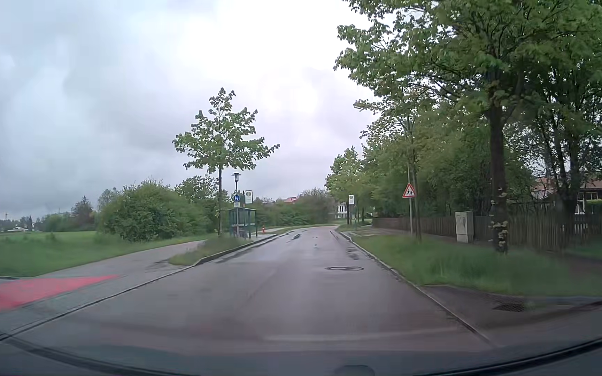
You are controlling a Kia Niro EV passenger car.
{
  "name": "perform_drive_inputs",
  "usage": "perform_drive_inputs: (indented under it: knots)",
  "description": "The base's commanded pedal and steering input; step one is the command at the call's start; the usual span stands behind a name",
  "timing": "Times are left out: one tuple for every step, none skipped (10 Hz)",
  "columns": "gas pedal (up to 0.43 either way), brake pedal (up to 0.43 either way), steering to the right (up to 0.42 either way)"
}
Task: Follow the waypoints while adhering to traffic rules and regulations
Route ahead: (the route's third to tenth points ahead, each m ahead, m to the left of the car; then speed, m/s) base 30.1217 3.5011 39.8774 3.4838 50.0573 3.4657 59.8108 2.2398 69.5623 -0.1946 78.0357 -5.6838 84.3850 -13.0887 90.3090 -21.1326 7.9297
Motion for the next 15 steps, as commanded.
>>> perform_drive_inputs:
  knots:
    - [0.13,0.0,0.001]
    - [0.118,0.0,0.001]
    - [0.11,0.0,0.001]
    - [0.098,0.0,0.0]
    - [0.087,0.0,0.0]
    - [0.087,0.0,-0.001]
    - [0.087,0.0,-0.001]
    - [0.087,0.0,-0.003]
    - [0.087,0.0,-0.004]
    - [0.087,0.0,-0.004]
    - [0.087,0.0,-0.004]
    - [0.087,0.0,-0.004]
    - [0.087,0.0,-0.004]
    - [0.098,0.0,-0.005]
    - [0.098,0.0,-0.005]
